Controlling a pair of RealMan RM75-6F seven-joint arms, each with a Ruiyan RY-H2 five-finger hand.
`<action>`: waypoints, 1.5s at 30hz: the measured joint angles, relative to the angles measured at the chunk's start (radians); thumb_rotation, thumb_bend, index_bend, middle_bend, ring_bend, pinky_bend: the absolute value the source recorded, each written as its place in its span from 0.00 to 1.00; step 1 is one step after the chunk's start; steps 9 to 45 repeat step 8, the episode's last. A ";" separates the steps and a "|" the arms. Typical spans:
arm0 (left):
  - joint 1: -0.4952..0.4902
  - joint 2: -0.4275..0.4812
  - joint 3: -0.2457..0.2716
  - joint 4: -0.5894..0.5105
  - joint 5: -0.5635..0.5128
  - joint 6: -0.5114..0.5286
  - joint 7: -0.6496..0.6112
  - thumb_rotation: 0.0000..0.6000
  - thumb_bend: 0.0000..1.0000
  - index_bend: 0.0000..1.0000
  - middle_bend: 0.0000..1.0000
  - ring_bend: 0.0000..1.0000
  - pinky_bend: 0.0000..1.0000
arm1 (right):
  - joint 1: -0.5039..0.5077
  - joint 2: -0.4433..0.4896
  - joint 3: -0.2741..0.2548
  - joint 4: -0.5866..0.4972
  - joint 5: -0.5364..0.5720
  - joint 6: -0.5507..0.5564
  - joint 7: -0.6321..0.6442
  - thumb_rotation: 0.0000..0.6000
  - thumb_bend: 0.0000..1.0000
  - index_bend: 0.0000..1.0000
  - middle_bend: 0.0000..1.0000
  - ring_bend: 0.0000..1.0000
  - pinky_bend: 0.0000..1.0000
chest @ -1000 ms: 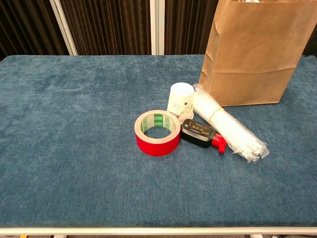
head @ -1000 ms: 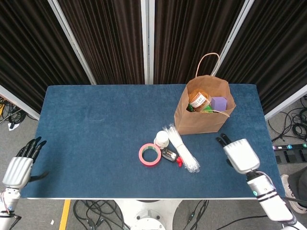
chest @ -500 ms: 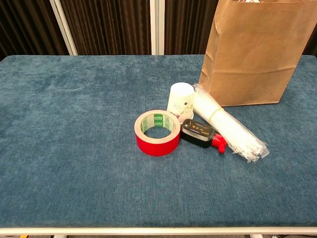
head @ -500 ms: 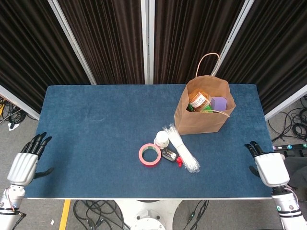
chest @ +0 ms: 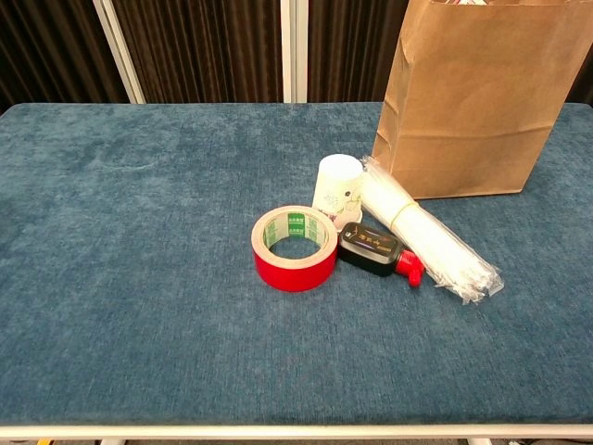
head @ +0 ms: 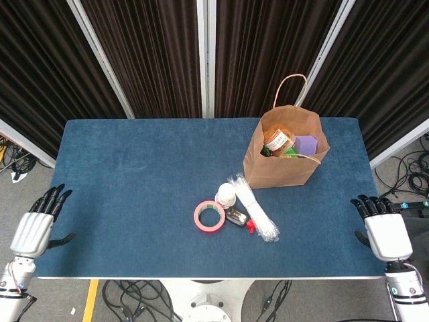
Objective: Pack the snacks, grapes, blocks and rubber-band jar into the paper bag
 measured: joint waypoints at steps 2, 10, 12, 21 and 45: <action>0.000 -0.003 0.000 0.001 0.001 0.002 0.000 1.00 0.11 0.12 0.10 0.02 0.21 | -0.001 0.004 0.005 -0.002 0.007 -0.013 0.003 1.00 0.00 0.27 0.19 0.08 0.04; 0.000 -0.006 0.003 0.003 0.002 0.000 0.003 1.00 0.11 0.12 0.10 0.02 0.21 | -0.008 0.008 0.020 -0.002 0.023 -0.048 0.003 1.00 0.00 0.25 0.16 0.03 0.02; 0.000 -0.006 0.003 0.003 0.002 0.000 0.003 1.00 0.11 0.12 0.10 0.02 0.21 | -0.008 0.008 0.020 -0.002 0.023 -0.048 0.003 1.00 0.00 0.25 0.16 0.03 0.02; 0.000 -0.006 0.003 0.003 0.002 0.000 0.003 1.00 0.11 0.12 0.10 0.02 0.21 | -0.008 0.008 0.020 -0.002 0.023 -0.048 0.003 1.00 0.00 0.25 0.16 0.03 0.02; 0.000 -0.006 0.003 0.003 0.002 0.000 0.003 1.00 0.11 0.12 0.10 0.02 0.21 | -0.008 0.008 0.020 -0.002 0.023 -0.048 0.003 1.00 0.00 0.25 0.16 0.03 0.02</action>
